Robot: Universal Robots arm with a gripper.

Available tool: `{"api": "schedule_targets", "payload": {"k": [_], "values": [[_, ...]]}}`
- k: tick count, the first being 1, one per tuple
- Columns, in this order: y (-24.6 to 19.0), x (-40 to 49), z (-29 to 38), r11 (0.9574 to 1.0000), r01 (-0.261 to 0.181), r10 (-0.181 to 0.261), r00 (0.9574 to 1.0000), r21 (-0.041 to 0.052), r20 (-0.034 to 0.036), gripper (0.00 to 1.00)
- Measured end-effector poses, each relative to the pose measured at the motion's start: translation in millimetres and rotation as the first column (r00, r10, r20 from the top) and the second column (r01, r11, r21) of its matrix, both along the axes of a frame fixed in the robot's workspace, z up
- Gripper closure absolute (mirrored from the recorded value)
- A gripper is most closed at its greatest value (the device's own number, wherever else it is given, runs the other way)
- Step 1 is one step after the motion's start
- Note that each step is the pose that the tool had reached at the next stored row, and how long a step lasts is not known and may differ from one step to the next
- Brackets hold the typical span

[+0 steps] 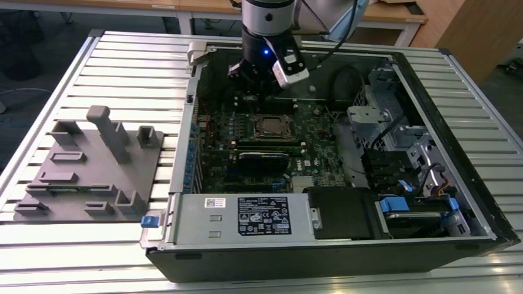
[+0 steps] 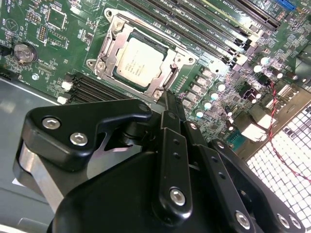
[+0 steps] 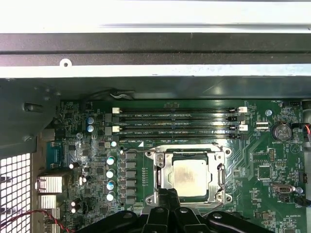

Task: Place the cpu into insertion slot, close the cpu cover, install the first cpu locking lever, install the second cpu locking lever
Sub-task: 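Install the first cpu locking lever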

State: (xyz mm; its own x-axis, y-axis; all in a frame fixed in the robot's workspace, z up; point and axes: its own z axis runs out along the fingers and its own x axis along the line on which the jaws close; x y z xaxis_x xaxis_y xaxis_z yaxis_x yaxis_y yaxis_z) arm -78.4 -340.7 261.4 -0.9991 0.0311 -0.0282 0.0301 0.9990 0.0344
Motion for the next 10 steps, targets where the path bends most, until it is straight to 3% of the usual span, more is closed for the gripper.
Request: {"api": "schedule_targets", "payload": {"k": [10], "values": [[0.0,0.0,2.4,1.0,0.0,0.0,1.0,0.0,0.0,0.9]]}}
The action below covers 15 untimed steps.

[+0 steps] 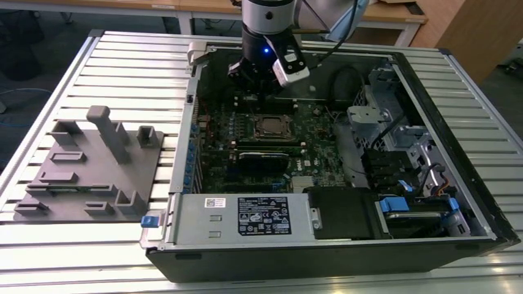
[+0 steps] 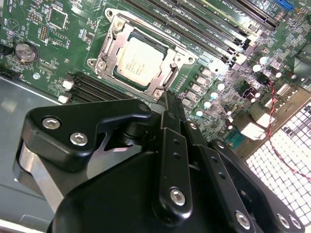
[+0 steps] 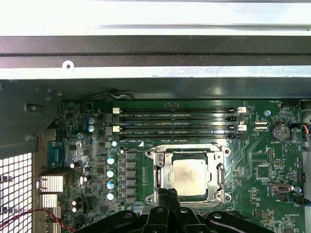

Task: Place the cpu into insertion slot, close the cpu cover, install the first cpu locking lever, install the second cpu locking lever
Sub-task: 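Install the first cpu locking lever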

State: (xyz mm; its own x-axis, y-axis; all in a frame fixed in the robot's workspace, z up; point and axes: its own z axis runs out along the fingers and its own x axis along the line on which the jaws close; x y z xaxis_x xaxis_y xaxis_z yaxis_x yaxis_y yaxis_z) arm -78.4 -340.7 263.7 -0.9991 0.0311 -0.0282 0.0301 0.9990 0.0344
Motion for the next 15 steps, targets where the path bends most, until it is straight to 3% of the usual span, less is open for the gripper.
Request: {"api": "schedule_targets", "payload": {"k": [15], "values": [[0.0,0.0,1.2,1.0,0.0,0.0,1.0,0.0001,-0.0037,0.9]]}}
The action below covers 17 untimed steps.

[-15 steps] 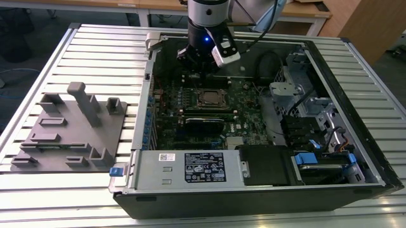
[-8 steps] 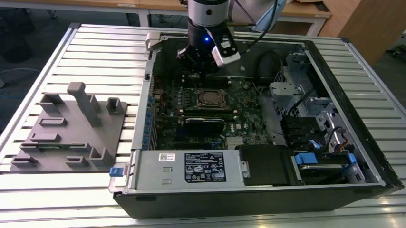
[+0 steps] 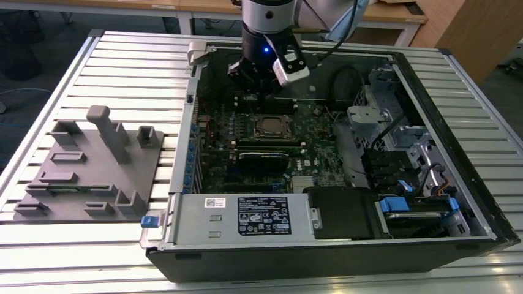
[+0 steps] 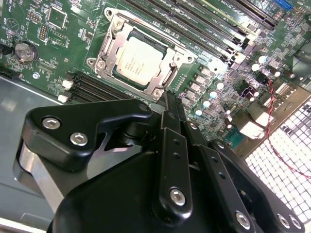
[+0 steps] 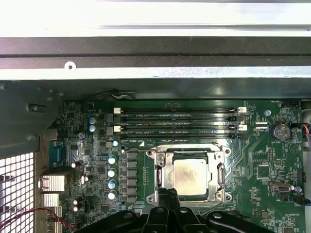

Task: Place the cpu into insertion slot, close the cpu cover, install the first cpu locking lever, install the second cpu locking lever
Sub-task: 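Install the first cpu locking lever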

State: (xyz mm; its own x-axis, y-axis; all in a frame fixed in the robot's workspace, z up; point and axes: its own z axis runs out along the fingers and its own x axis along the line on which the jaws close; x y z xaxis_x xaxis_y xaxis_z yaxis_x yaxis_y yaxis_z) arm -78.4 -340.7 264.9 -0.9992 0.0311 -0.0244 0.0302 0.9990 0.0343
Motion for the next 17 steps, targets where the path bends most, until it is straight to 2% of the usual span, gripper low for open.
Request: {"api": "schedule_targets", "payload": {"k": [12,17], "values": [[0.0,-0.3,2.1,1.0,0.0,0.0,1.0,-0.0001,-0.0001,0.9],[0.0,-7.1,1.9,1.0,0.0,0.0,1.0,-0.0001,-0.0001,0.9]]}}
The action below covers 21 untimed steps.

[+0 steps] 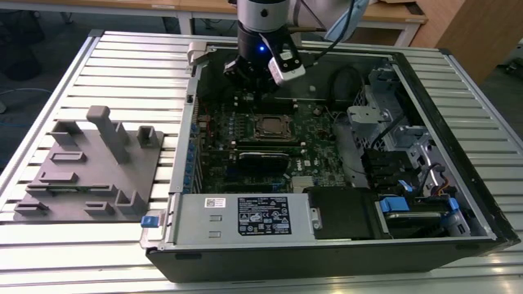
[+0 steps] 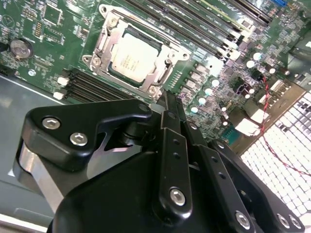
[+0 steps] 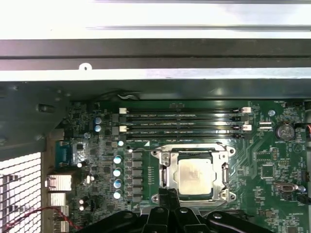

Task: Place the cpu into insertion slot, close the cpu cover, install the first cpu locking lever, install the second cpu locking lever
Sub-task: 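Install the first cpu locking lever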

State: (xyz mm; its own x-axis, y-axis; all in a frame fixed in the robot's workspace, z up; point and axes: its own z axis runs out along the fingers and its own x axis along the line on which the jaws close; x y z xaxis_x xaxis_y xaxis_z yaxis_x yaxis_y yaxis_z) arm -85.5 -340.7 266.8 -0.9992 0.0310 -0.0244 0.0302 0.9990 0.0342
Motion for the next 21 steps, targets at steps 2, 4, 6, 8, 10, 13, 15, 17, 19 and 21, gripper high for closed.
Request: {"api": "schedule_targets", "payload": {"k": [2,4,6,8,10,13,15,17,19,21], "values": [[0.0,-3.5,-0.1,1.0,0.0,0.0,1.0,0.0001,0.0001,0.9],[0.0,-7.4,-0.2,1.0,0.0,0.0,1.0,0.0001,0.0001,0.9],[0.0,-11.8,-0.3,1.0,0.0,0.0,1.0,0.0,0.0,0.9],[0.0,-16.3,-0.4,1.0,0.0,0.0,1.0,0.0,0.0,0.9],[0.0,-20.8,-0.5,1.0,0.0,0.0,1.0,0.0,0.0,0.9],[0.0,-26.8,-0.7,1.0,0.0,0.0,1.0,0.0,0.0,0.9],[0.1,-29.0,-0.9,1.0,0.0,0.0,1.0,0.0002,0.0002,0.9],[0.1,-29.2,-0.8,1.0,0.0,0.0,1.0,0.0001,0.0001,0.9],[0.0,-29.3,-0.8,1.0,0.0,0.0,1.0,0.0,0.0,0.9],[0.0,-29.3,-0.8,1.0,0.0,0.0,1.0,0.0006,-0.0001,0.9]]}}
